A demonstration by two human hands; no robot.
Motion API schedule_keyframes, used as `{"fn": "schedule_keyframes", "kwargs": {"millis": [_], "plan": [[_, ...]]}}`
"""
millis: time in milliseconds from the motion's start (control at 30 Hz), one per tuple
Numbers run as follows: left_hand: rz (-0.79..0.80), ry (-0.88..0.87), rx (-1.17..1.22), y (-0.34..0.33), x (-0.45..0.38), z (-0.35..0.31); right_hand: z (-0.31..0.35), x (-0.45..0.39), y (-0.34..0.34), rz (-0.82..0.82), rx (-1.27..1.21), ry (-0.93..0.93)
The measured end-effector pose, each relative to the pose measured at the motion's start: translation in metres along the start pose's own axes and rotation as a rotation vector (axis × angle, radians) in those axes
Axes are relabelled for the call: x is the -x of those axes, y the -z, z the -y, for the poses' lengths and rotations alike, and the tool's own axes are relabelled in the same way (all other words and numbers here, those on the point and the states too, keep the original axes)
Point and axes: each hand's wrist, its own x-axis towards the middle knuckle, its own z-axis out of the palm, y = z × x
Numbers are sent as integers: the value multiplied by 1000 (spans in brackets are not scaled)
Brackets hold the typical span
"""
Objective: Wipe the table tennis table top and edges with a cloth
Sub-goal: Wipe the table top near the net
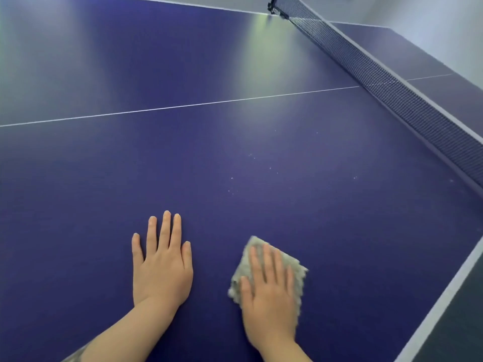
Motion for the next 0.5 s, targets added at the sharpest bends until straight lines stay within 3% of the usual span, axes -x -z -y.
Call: {"fn": "schedule_keyframes", "kwargs": {"millis": [100,167,233,367,433,500], "plan": [[-4,-7,-18,-2,-1,1,43,-58,10,48,17,302],[-15,-1,-16,-2,-2,2,44,-104,15,89,32,408],[-20,11,-20,-3,-1,2,22,-140,22,152,60,270],[-16,28,-31,-3,1,1,-50,-132,28,70,72,-206],[-3,33,-35,-1,1,1,-56,-92,20,-43,83,-193],[15,25,-33,1,3,0,-36,-57,13,-72,38,-12]]}}
